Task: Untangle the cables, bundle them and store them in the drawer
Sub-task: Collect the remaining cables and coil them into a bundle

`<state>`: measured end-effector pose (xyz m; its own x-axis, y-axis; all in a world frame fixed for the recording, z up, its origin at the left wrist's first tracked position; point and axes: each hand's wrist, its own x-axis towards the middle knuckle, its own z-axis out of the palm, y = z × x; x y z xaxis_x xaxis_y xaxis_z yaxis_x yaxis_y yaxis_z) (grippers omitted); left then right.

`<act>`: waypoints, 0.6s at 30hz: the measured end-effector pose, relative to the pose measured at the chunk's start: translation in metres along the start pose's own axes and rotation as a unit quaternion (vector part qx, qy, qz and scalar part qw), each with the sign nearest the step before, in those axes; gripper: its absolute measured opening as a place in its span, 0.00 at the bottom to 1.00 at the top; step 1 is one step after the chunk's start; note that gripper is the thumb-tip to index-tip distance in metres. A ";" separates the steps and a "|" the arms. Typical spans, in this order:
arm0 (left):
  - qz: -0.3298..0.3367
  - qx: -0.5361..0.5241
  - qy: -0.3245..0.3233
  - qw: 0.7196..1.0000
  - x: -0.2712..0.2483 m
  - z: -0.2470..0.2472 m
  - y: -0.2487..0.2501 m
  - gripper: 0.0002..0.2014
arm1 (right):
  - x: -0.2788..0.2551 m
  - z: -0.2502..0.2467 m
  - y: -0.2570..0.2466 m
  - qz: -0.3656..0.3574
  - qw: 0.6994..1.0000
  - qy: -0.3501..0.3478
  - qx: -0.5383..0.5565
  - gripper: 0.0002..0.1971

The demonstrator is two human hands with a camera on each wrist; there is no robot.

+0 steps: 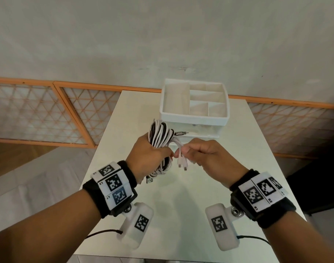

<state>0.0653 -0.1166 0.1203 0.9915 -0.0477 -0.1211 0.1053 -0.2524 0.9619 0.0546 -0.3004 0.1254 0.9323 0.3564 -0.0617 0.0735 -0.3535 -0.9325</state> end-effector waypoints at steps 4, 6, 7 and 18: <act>0.003 -0.038 -0.031 0.999 -0.002 0.005 -0.007 0.08 | 0.000 0.008 0.005 0.026 0.980 0.039 0.191 0.09; 0.013 -0.055 -0.058 0.997 -0.003 0.005 -0.007 0.05 | 0.002 0.013 0.006 0.048 0.963 0.052 0.259 0.10; 0.020 -0.062 -0.074 0.995 -0.004 0.004 -0.007 0.07 | 0.003 0.014 0.005 0.053 0.957 0.053 0.280 0.11; 0.012 -0.128 -0.114 0.985 -0.005 -0.003 -0.012 0.16 | 0.006 0.015 -0.002 0.046 0.968 0.101 0.225 0.09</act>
<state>0.0589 -0.1109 0.1104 0.9543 -0.2730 -0.1219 0.1274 0.0025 0.9918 0.0547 -0.2848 0.1213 0.9814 0.1480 -0.1224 -0.1314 0.0528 -0.9899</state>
